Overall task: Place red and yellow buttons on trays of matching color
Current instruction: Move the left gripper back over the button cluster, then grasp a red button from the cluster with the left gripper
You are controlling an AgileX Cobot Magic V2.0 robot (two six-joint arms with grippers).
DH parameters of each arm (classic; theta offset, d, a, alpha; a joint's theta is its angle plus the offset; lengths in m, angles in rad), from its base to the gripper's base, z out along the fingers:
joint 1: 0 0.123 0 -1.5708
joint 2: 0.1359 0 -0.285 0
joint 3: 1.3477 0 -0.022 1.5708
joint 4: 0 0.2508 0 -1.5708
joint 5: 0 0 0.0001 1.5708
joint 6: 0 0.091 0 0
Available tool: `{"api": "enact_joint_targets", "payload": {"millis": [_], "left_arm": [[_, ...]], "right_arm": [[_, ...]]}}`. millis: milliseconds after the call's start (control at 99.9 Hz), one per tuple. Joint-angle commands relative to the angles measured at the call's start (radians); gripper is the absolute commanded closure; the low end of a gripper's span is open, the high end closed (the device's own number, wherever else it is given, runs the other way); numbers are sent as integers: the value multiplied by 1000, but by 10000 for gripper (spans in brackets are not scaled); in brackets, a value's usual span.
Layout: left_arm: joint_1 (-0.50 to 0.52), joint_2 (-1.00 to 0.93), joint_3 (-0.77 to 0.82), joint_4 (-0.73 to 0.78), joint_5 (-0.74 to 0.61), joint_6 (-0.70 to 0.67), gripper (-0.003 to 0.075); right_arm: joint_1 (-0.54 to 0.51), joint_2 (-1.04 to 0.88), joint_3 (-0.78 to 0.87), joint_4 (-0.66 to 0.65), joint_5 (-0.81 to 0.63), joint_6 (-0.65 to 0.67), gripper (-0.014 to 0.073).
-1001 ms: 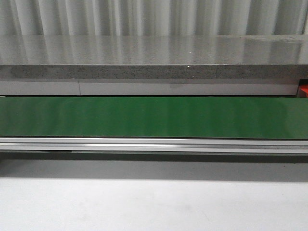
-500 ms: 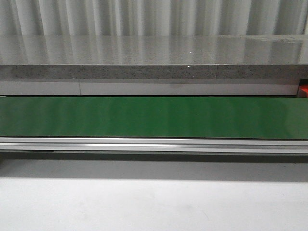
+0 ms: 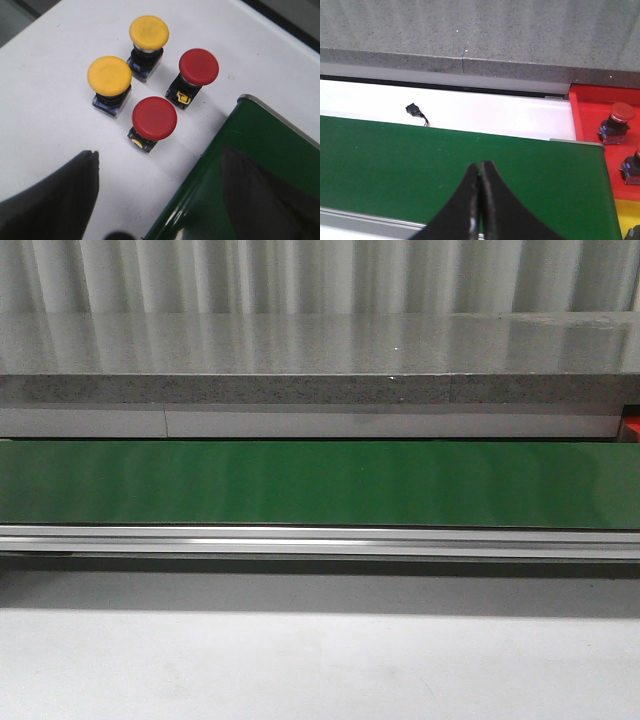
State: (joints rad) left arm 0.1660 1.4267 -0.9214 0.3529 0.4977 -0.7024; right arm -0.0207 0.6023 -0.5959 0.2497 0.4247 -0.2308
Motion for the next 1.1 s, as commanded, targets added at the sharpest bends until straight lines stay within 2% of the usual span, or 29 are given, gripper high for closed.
{"api": "enact_joint_targets", "payload": {"millis": [0,220,661,891,981,1031,1091], "left_arm": [[2,26,-47,-2,-52,-7,220],[24,140,-95,-13,-68,-7,220],[50,267,-103,-30,-205,-7,220],[79,307,-106,-35,-230,-7,227],[88,307,-108,-35,-230,-7,290],[88,307,-108,-35,-227,-7,358],[88,305,-108,-35,-223,0,477]], "right_arm": [[-1,-3,-26,2,-68,-10,661],[-1,-3,-26,2,-68,-10,661],[-1,-3,-26,2,-69,-10,661],[-1,-3,-26,2,-69,-10,661],[-1,-3,-26,2,-69,-10,661],[-1,-3,-26,2,-69,-10,661],[-1,-3,-26,2,-69,-10,661]]}}
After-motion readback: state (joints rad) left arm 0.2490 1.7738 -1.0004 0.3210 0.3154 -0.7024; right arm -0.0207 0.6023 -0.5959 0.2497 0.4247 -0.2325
